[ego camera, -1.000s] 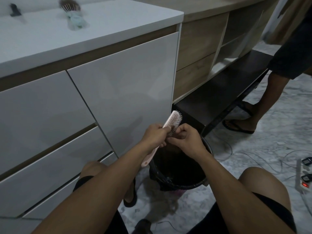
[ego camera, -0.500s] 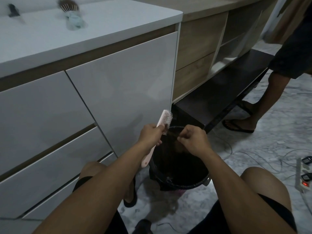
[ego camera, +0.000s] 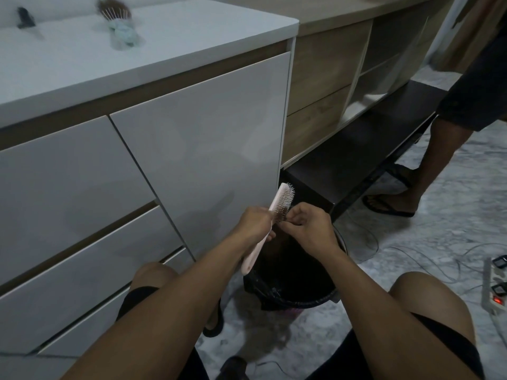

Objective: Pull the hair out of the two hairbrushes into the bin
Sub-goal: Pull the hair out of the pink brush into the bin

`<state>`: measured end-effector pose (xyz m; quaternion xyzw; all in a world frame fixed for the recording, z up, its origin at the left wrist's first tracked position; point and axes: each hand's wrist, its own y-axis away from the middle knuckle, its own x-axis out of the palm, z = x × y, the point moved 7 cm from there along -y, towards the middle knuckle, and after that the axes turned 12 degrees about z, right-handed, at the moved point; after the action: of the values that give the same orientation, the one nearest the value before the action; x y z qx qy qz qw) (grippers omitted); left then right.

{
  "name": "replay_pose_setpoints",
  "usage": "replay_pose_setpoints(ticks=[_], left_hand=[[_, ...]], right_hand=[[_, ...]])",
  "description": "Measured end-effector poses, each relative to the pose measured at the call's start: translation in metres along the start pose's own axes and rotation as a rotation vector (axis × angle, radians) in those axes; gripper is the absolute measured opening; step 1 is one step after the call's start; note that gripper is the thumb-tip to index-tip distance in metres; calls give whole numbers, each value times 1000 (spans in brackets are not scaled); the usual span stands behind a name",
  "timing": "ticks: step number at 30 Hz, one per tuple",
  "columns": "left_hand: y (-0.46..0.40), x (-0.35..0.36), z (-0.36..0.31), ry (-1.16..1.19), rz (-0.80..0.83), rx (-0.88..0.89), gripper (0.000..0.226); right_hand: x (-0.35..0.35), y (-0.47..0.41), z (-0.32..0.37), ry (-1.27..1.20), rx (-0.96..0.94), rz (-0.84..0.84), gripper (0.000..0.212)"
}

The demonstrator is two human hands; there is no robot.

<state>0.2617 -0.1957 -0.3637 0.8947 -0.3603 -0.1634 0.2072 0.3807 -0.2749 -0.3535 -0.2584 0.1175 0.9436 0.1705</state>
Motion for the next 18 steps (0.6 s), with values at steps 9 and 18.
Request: replay_pose_setpoints(ticks=[9,18], left_hand=[[-5,3,4,-46,-23,27,22],[-2,8,4,-73,-9,7,31]], right_hand=[[-4,1,0,18,20,-5,14],[-1,-1,0,55,17,-5,7]])
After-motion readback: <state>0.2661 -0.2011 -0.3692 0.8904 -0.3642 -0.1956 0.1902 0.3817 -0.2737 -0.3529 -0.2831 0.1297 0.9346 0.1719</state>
